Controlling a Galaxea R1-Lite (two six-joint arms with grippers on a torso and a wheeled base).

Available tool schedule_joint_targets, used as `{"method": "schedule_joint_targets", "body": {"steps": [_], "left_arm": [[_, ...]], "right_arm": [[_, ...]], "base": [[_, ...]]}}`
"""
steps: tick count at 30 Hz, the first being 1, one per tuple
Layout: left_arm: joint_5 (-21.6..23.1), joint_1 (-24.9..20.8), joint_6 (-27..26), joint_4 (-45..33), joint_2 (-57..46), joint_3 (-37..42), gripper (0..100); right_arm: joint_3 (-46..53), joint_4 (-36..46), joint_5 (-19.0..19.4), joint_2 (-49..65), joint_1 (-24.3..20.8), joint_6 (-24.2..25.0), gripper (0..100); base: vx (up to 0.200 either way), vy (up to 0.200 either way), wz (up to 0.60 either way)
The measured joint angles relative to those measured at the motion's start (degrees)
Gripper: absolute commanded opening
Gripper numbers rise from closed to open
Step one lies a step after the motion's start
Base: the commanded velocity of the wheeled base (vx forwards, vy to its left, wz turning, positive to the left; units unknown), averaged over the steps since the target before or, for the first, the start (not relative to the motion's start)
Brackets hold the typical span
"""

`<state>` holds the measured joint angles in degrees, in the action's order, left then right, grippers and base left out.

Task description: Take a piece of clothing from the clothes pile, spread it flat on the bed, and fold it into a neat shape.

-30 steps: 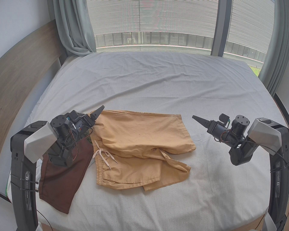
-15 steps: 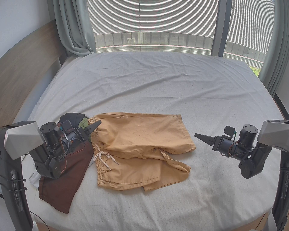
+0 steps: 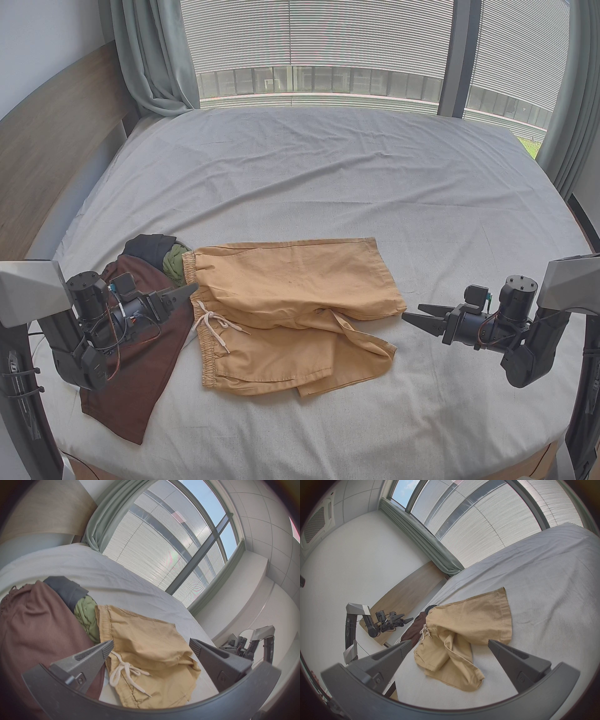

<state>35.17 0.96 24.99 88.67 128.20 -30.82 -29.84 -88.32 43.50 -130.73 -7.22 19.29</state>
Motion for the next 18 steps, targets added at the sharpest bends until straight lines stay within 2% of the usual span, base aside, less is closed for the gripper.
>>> {"method": "schedule_joint_targets", "body": {"steps": [7, 12, 18], "left_arm": [[1.0, -0.1, -0.6, 0.0, -0.2, 2.8, 100], [3.9, -0.4, -1.7, 0.0, -0.1, 4.5, 100], [4.5, -0.5, -1.8, 0.0, 0.1, 6.1, 100]], "right_arm": [[0.1, 0.0, -0.1, -1.7, 0.2, 0.3, 100], [-0.7, 0.0, -0.9, -4.2, 0.2, 0.4, 100], [-1.2, 0.0, -1.3, -6.8, 0.0, 0.3, 100]], "base": [[0.0, 0.0, 0.0], [0.0, 0.0, 0.0], [0.0, 0.0, 0.0]]}}
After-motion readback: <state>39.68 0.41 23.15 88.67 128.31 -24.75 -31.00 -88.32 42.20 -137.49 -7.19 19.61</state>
